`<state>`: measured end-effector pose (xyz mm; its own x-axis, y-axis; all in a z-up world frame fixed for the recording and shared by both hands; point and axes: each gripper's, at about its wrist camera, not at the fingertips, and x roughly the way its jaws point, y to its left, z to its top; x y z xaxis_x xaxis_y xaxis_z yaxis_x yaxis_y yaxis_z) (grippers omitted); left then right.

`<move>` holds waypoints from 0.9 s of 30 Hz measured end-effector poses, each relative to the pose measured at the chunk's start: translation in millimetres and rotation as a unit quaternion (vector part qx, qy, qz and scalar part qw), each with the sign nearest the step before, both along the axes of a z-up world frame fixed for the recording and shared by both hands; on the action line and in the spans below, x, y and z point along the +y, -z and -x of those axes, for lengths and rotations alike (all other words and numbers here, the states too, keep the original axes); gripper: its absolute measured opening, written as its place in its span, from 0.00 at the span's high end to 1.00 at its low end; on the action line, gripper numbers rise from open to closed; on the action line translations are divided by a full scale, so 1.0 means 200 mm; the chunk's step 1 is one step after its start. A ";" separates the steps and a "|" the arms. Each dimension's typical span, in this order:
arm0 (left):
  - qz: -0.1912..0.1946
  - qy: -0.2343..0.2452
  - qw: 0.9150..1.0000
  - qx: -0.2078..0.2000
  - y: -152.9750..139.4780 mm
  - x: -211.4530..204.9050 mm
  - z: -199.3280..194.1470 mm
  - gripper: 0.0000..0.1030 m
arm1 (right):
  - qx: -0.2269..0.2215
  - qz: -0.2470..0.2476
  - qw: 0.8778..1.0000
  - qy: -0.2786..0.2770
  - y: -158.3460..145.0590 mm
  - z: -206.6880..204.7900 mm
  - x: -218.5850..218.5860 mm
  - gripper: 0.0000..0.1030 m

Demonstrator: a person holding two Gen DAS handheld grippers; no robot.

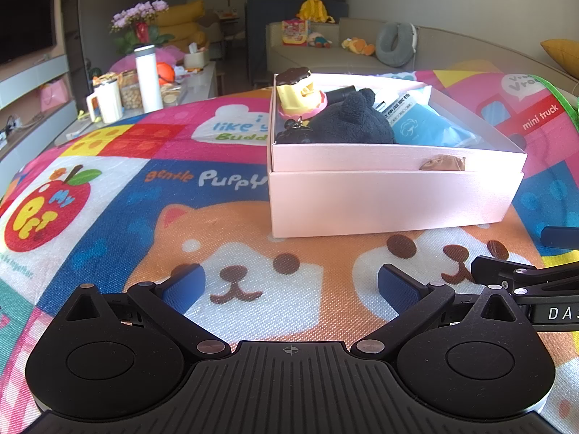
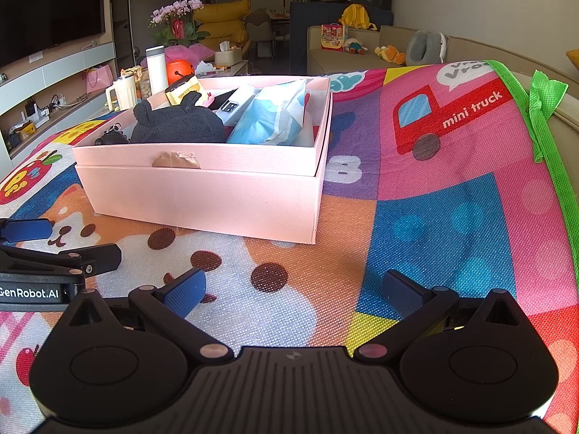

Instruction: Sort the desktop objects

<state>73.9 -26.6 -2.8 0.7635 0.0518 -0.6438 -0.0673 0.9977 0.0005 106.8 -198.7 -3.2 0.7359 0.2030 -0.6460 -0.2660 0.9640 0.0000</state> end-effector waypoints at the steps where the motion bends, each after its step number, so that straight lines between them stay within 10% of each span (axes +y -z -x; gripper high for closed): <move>1: 0.000 0.000 1.000 0.000 0.00 0.00 0.00 0.00 | 0.000 0.000 1.000 0.000 0.00 0.00 0.00 0.00; 27: 0.002 0.000 1.000 0.000 0.00 0.00 0.00 0.00 | 0.000 0.000 1.000 0.000 0.00 0.00 0.00 0.00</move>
